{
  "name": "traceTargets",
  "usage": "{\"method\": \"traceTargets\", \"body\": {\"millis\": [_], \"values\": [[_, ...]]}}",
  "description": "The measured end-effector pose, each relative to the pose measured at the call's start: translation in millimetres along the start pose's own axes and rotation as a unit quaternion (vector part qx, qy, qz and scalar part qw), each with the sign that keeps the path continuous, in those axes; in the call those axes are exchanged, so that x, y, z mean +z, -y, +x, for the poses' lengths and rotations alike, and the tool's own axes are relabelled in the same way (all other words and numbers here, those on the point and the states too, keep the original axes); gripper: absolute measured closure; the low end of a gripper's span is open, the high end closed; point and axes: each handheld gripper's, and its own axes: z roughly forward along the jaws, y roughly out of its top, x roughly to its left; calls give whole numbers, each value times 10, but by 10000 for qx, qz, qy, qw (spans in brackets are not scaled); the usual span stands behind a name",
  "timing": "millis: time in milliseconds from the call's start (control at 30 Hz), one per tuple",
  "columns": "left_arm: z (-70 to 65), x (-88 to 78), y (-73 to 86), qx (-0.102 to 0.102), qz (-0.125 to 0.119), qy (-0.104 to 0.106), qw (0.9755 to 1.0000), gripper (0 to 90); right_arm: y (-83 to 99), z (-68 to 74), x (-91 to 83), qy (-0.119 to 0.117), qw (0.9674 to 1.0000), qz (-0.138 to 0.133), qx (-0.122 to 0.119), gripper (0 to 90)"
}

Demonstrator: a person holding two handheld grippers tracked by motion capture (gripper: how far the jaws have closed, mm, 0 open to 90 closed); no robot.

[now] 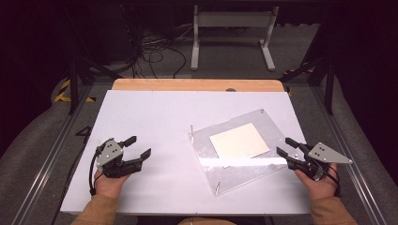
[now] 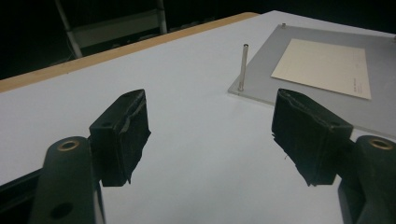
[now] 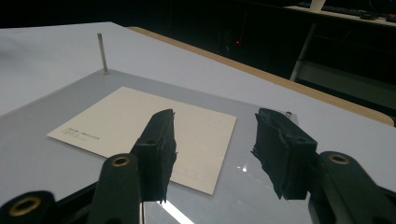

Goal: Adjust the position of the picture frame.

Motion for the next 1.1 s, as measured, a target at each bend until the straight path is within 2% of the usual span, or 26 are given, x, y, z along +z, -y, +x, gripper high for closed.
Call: {"method": "traceTargets", "body": {"millis": [167,433,733,867,933,1100], "values": [[-38,20,-26,15,23,27,10000,275,-3,-9,-25,-33,10000,-65,33,488],[-220,45,-121,214,5,270,9994,267,0,-8,-19,-47,9999,2,131,495],[-348,69,-178,242,-8,480,9986,261,3,-21,-26,-95,9998,-16,175,503],[-425,96,-222,350,19,615,9975,261,6,-24,-27,-83,9998,-12,194,489],[-467,122,-248,333,18,698,9970,260,7,-26,-27,-100,9998,-42,196,496],[-607,206,-318,511,32,907,9946,259,13,-23,-32,-125,9997,-22,204,501]]}}
